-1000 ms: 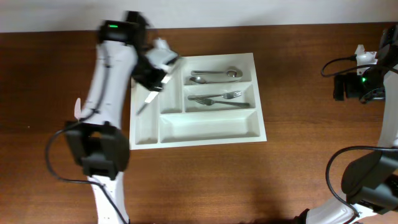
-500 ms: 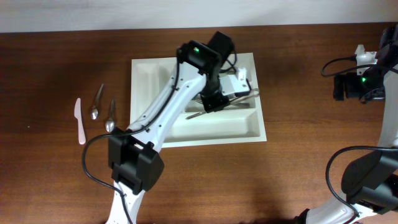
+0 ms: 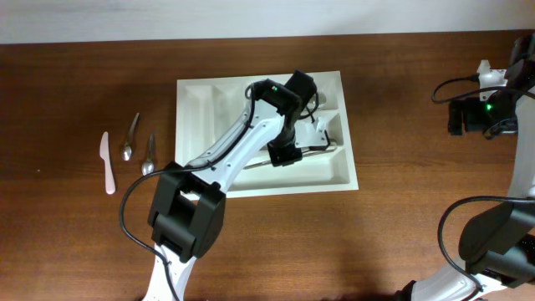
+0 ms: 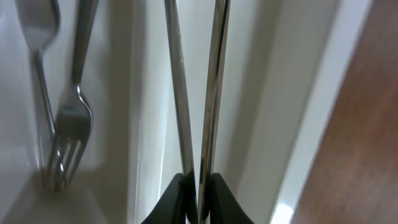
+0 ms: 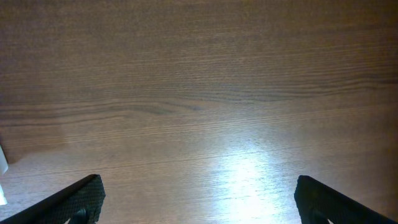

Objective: Pack container
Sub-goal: 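Lift the tongs and carry them over the tray, then lower the tongs into the tray's middle compartment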

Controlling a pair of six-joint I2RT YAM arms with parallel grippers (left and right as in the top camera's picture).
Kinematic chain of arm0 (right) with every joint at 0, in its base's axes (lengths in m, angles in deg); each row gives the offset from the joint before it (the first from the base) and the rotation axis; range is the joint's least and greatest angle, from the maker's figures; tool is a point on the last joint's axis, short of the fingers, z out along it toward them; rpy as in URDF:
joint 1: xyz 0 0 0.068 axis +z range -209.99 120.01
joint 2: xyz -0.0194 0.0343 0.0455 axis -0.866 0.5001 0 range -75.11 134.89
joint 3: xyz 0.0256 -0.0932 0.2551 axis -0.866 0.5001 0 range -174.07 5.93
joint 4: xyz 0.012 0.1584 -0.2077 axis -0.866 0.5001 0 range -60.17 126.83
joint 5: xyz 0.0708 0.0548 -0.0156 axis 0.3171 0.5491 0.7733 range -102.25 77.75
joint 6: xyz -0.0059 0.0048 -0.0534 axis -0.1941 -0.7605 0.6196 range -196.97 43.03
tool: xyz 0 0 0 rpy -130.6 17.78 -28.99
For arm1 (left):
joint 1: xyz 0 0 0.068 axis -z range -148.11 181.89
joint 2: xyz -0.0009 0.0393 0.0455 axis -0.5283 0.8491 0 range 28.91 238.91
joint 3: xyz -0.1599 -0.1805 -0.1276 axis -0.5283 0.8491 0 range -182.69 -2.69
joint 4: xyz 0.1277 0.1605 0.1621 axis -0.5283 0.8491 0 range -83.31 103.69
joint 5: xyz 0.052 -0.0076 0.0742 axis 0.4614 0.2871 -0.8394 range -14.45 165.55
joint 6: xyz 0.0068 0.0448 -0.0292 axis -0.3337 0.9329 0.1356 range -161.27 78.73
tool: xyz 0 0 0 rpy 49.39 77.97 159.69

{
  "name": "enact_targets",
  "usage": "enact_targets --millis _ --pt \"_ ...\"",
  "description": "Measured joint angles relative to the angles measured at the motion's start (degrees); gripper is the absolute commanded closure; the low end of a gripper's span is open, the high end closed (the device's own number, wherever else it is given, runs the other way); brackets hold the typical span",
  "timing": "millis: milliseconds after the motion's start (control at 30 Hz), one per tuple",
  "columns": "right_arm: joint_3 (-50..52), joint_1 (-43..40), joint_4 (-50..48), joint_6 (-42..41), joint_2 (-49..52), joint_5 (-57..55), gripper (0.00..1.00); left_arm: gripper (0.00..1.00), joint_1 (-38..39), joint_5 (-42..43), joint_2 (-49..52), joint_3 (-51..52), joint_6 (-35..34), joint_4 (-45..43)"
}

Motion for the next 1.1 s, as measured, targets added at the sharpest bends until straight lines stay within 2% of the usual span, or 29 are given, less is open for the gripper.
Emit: enact_targets --millis 167,300,367,767,1000,1100 --pt "0.00 0.00 0.00 0.02 0.00 0.00 0.01 0.91 -0.22 -1.38 0.00 2.34 -0.02 -1.66" --pt "0.00 0.00 0.00 0.00 0.00 0.00 0.01 0.83 -0.26 -1.81 0.00 4.07 0.00 -2.93" --pt "0.00 0.00 0.00 0.00 0.00 0.00 0.01 0.81 -0.26 -2.01 0.00 4.98 0.17 -3.34" --pt "0.00 0.00 0.00 0.00 0.00 0.00 0.01 0.79 -0.26 -2.23 0.00 9.05 0.20 -4.31" --pt "0.00 0.00 0.00 -0.02 0.00 0.00 0.01 0.46 -0.26 -2.36 0.00 9.09 0.55 -5.53" --pt "0.00 0.00 0.00 0.00 0.00 0.00 0.01 0.42 -0.26 -2.45 0.00 9.09 0.81 -5.64"
